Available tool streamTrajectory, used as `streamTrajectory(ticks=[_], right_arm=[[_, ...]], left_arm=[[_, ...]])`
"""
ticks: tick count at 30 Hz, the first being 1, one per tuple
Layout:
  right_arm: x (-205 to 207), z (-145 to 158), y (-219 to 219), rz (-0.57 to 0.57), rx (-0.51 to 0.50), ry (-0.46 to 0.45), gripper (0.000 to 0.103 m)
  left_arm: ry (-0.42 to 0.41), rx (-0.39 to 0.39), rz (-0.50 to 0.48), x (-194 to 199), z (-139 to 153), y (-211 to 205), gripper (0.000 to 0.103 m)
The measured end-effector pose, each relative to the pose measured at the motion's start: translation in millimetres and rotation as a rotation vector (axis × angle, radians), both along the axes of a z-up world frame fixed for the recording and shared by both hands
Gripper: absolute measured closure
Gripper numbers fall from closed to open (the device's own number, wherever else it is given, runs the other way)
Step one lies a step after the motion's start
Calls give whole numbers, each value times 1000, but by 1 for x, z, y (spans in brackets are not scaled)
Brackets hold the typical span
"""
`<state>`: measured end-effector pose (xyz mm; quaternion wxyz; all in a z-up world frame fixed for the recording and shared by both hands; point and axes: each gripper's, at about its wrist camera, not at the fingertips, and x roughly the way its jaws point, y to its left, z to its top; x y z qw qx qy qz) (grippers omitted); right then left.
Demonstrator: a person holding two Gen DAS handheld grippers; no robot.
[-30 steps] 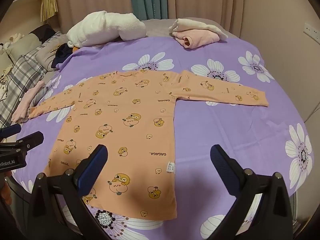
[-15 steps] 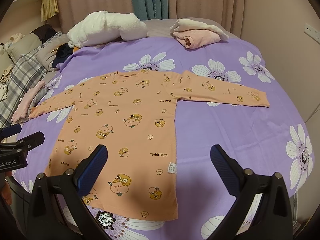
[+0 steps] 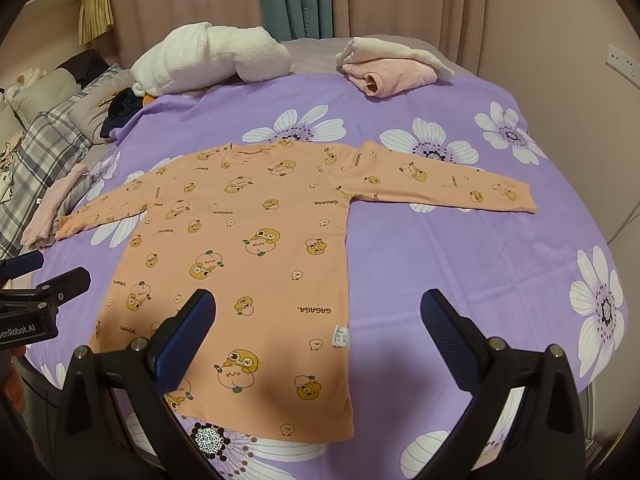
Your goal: Fold small clothes
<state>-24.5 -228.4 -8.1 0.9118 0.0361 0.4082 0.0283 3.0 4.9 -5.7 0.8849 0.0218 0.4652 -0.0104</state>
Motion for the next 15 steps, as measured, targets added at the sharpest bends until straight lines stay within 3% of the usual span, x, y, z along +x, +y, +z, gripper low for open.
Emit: streamTrajectory(ticks=[7,12,15], right_arm=[[0,0,-2,-3,6,-5,0],[0,0,-2,-2,7,-10,0],[0,0,-3,-5,5,-9,0]], left_arm=[[27,3,0,0,-7,-7,0],[143,20,3,4,-9,-4,0],[101,2,1,3,-8,-4,0]])
